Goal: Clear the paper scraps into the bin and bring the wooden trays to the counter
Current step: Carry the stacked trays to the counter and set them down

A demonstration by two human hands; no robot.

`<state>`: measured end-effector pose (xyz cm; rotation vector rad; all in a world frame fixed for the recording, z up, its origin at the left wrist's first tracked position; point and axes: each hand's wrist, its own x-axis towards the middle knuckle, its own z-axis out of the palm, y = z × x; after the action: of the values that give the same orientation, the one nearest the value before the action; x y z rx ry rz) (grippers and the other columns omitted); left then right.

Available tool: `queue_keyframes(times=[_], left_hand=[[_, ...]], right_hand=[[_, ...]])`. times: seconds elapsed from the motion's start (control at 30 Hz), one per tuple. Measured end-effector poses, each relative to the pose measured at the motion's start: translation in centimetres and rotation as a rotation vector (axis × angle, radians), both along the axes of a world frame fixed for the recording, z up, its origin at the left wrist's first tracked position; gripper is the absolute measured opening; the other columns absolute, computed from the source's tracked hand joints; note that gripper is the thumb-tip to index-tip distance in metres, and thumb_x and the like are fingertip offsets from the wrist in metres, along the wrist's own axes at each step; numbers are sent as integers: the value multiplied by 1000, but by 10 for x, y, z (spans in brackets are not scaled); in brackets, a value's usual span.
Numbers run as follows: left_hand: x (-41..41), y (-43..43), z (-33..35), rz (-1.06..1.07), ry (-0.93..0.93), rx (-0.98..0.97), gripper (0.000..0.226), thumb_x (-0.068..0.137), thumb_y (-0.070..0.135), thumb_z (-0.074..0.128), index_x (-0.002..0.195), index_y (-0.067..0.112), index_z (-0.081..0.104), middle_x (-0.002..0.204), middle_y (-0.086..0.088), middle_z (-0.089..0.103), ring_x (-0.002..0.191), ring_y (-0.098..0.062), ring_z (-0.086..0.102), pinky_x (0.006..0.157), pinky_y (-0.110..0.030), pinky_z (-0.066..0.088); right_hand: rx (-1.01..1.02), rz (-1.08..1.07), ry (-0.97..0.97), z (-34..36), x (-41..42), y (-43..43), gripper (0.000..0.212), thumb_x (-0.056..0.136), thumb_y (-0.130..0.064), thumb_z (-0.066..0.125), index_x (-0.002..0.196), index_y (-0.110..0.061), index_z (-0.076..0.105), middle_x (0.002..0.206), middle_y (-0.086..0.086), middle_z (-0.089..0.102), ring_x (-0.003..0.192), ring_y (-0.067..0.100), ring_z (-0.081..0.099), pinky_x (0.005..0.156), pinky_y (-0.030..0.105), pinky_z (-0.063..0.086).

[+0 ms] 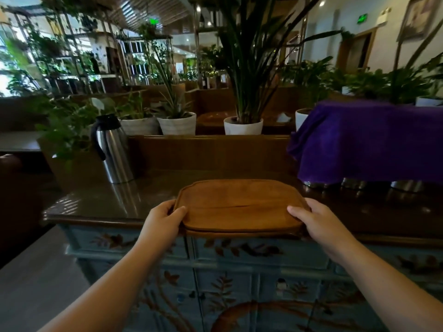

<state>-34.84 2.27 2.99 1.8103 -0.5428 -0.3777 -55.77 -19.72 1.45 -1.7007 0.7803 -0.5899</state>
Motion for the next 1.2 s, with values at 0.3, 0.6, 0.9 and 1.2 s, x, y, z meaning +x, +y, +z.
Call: queue_keyframes(times=[0.3, 0.6, 0.9, 1.2], left_hand=[[145, -90, -22, -195, 44, 49, 28, 95, 24, 51, 121, 16, 57, 79, -3, 70, 58, -7, 68, 49, -17, 49], [231, -146, -48, -336, 111, 220, 33, 94, 23, 53, 126, 17, 51, 96, -4, 69, 83, -16, 68, 69, -29, 54], [254, -190, -64, -264, 64, 355, 46, 91, 26, 59, 133, 14, 44, 100, -6, 63, 85, -22, 65, 65, -32, 53], [263, -206, -80, -231, 50, 429, 47, 87, 30, 63, 129, 17, 48, 114, -6, 62, 93, -21, 64, 74, -36, 56]], right_hand=[[37, -91, 139, -12, 114, -60, 33, 93, -36, 55, 122, -19, 52, 96, 9, 58, 71, 23, 58, 56, 32, 46], [83, -127, 316, -32, 178, -105, 41, 91, -38, 59, 129, -25, 49, 113, 1, 57, 94, 25, 61, 71, 33, 50], [-2, -79, 405, -36, 207, -150, 37, 89, -38, 62, 120, -21, 53, 95, -4, 58, 78, 14, 59, 58, 24, 43], [-89, -12, 534, -46, 218, -185, 59, 89, -41, 61, 138, -14, 43, 103, -7, 49, 71, 2, 47, 58, 18, 38]])
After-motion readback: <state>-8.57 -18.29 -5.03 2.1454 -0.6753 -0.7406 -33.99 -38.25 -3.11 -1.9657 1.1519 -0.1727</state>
